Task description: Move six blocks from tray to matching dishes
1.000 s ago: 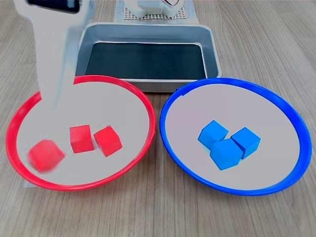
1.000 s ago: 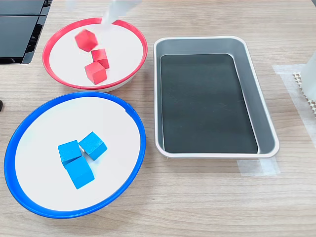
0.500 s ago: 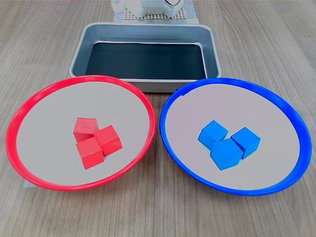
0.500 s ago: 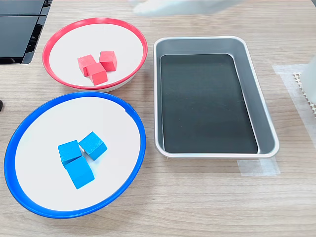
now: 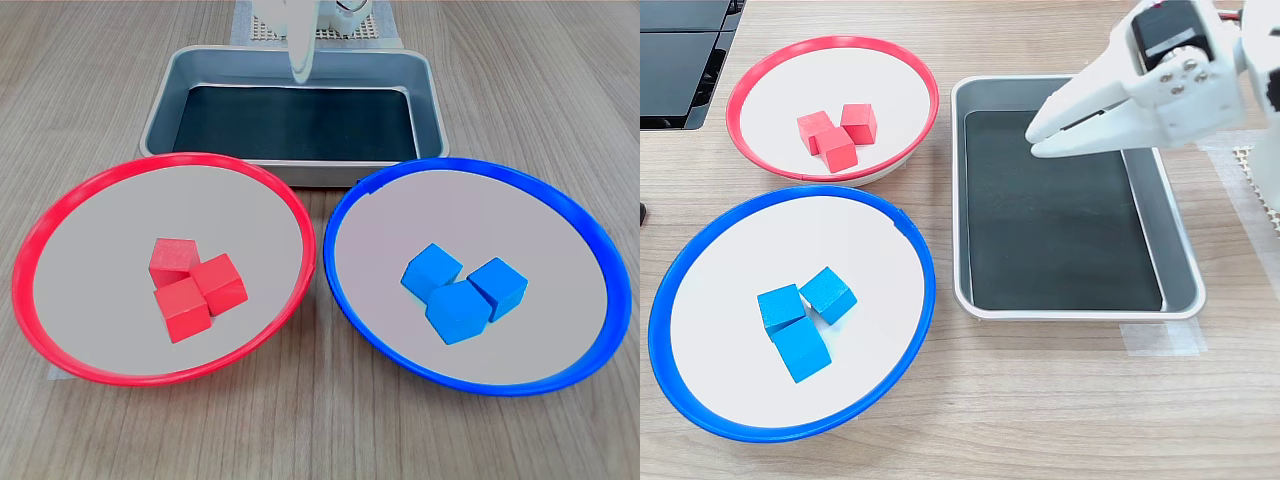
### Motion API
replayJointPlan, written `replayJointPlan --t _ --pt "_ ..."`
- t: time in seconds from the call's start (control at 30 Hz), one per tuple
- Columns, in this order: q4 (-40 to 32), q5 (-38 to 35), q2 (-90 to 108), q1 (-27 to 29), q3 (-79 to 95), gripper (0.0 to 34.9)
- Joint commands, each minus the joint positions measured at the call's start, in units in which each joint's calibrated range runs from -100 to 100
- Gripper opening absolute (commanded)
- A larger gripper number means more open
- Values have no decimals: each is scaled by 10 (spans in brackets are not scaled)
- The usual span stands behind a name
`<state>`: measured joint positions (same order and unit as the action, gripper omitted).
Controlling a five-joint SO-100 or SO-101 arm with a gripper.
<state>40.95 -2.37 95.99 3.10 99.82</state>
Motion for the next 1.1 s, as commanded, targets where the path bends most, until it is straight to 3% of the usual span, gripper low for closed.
replayJointPlan --t 0.0,0.27,1.07 --pt "47 3 30 24 2 0" --pt "63 15 30 49 2 2" --pt "63 13 30 47 2 3"
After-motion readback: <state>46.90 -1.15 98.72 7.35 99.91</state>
